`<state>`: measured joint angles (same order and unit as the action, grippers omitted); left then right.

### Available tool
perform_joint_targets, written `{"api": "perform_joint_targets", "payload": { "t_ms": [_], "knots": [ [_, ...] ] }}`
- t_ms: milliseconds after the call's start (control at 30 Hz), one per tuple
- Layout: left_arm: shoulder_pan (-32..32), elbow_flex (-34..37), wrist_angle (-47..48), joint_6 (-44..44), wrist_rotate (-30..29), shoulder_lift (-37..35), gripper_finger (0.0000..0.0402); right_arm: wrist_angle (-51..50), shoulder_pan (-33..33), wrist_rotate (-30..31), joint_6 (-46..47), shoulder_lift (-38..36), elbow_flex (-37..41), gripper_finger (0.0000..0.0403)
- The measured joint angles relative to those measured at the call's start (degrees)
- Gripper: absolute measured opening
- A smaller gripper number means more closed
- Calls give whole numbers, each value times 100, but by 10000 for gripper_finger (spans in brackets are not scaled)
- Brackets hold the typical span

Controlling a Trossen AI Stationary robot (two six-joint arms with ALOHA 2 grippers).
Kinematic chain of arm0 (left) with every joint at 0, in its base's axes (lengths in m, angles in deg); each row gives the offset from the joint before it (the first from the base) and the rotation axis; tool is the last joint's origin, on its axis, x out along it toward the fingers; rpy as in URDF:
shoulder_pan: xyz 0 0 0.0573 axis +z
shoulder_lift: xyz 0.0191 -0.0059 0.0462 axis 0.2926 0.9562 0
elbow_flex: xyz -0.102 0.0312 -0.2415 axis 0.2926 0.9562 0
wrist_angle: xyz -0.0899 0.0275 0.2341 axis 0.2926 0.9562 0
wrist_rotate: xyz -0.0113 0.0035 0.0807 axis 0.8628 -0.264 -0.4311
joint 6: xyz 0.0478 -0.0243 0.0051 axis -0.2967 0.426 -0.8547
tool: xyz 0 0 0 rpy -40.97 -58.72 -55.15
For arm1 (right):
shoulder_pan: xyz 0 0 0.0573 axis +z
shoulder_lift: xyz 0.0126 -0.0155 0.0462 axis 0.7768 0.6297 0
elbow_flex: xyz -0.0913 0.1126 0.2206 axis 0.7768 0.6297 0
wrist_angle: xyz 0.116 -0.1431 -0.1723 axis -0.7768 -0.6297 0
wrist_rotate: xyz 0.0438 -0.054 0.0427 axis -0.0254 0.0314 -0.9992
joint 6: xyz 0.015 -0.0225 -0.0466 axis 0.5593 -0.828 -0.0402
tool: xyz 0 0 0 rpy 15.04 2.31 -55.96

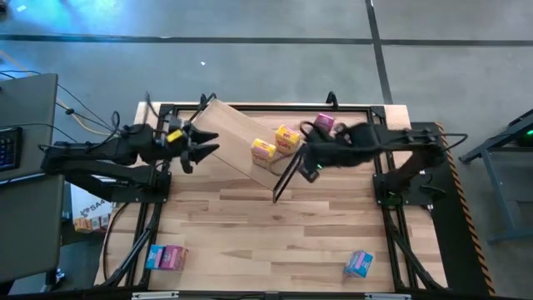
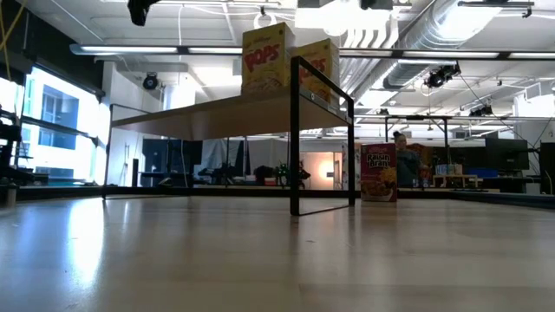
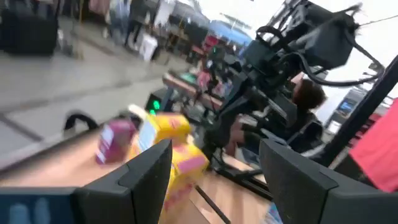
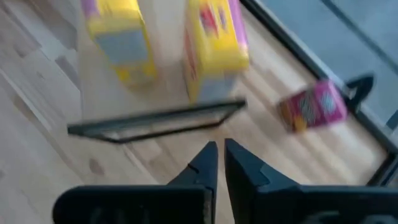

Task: Stack cereal on shelf
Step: Put the yellow cereal box on the shelf aligned with the other yellow cereal box

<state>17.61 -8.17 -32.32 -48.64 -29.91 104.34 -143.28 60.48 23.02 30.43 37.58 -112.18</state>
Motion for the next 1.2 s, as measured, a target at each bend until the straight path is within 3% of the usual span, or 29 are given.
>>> {"api": "perform_joint_targets", "payload": {
  "t_ms": [133,233,333,467,633,900,1200],
  "knots": [
    [-175,0,298,1489,308,504,186,327,255,150,1079,-815,1180,9],
    [-677,0,268,2276,181,1090,102,707,342,327,1649,-1376,1829,4],
    [-1187,0,-48,3214,-512,1786,18,1010,344,470,2041,-1838,2293,5],
    [-1542,0,-437,4137,-1701,2505,7,1354,320,598,2162,-2249,2669,2],
    [-1534,0,-1035,4893,-3075,3113,1,1366,313,673,2150,-2362,2703,1],
    [-1307,-20,-1198,5306,-3728,3582,0,1368,313,629,2002,-2329,2703,0],
    [-1069,-17,-1410,5666,-3713,3967,0,1366,313,604,1854,-2329,2703,0]
  ]
}}
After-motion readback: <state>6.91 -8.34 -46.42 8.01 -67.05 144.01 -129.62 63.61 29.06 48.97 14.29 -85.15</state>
